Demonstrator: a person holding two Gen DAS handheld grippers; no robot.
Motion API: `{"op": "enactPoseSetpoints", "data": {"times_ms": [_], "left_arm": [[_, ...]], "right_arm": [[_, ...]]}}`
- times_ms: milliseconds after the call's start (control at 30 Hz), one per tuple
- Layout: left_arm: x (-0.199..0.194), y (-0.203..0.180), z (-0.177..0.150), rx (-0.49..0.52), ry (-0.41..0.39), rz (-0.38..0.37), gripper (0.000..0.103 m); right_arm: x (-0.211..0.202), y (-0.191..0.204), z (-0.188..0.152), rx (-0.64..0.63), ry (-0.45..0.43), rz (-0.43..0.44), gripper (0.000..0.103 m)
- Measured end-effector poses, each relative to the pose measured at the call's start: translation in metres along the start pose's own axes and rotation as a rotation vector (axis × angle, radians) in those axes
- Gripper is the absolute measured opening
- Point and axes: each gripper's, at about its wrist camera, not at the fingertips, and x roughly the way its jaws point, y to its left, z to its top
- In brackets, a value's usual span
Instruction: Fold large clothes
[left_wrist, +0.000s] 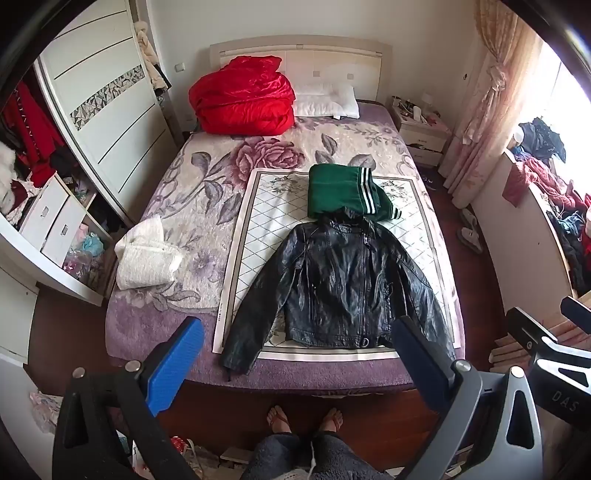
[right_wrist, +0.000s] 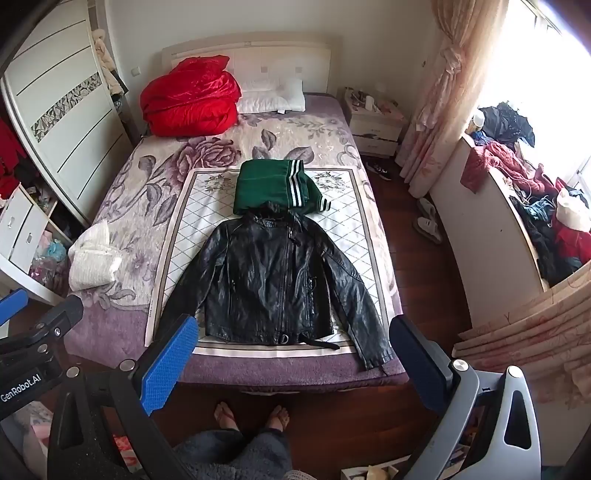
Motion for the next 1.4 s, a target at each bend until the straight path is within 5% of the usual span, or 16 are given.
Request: {"op": "enactPoseSetpoints", "data": {"times_ms": [1400], "left_arm": [[-0.004, -0.014, 0.02, -0.003, -0.017, -0.012, 0.103]], "right_arm": [[-0.035, -0.001, 0.024, 0.005, -0.046, -0.002, 0.103]]}}
